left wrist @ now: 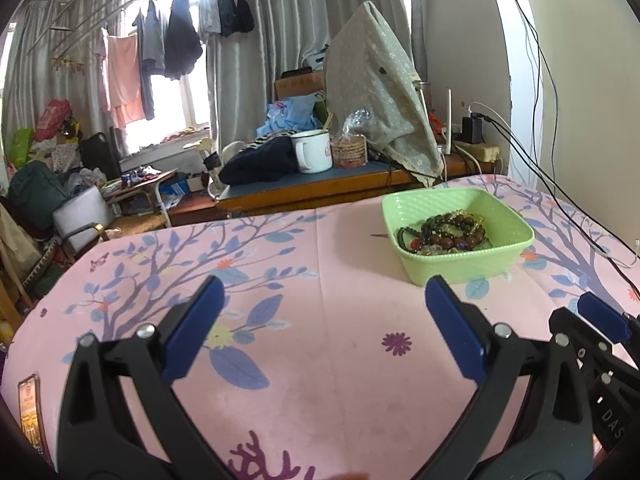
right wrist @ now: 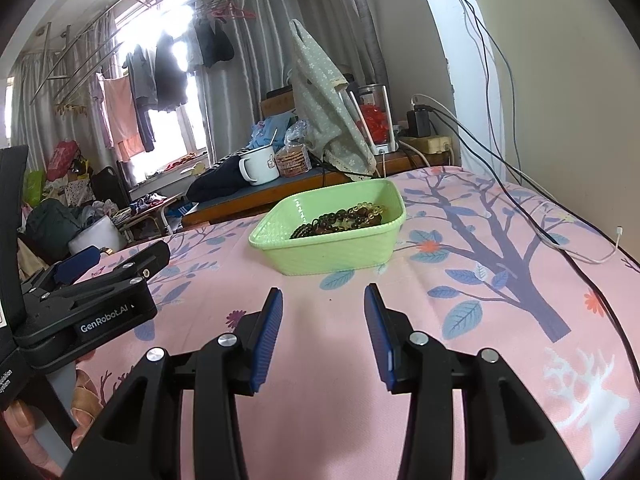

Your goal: Organize jewelry

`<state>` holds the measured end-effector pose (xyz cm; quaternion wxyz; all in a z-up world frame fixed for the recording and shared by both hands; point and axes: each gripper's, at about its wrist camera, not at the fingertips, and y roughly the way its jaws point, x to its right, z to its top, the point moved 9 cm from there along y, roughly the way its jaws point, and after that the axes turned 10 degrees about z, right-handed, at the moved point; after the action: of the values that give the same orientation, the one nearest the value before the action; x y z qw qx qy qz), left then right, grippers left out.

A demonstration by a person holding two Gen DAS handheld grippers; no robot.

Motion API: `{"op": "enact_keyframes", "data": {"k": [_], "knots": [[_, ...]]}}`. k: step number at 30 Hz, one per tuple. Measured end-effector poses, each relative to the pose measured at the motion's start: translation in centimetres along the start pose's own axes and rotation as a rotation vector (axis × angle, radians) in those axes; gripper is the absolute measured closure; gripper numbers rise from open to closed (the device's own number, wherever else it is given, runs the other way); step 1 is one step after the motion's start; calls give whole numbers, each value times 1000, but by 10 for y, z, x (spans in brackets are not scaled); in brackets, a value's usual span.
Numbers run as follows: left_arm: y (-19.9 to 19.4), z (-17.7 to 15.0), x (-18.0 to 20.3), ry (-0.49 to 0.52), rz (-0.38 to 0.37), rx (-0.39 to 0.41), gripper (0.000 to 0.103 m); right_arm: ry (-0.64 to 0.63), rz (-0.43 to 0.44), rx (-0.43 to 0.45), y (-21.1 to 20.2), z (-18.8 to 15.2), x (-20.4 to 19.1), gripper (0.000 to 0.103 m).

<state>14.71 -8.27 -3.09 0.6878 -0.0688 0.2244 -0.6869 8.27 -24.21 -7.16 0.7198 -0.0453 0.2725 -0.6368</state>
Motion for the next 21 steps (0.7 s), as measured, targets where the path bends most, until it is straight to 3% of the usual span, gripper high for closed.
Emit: {"op": "enact_keyframes", "data": {"k": [21], "knots": [[2, 0, -5, -6, 37, -10, 6, 15, 11, -12, 1, -1, 0, 89]]}}
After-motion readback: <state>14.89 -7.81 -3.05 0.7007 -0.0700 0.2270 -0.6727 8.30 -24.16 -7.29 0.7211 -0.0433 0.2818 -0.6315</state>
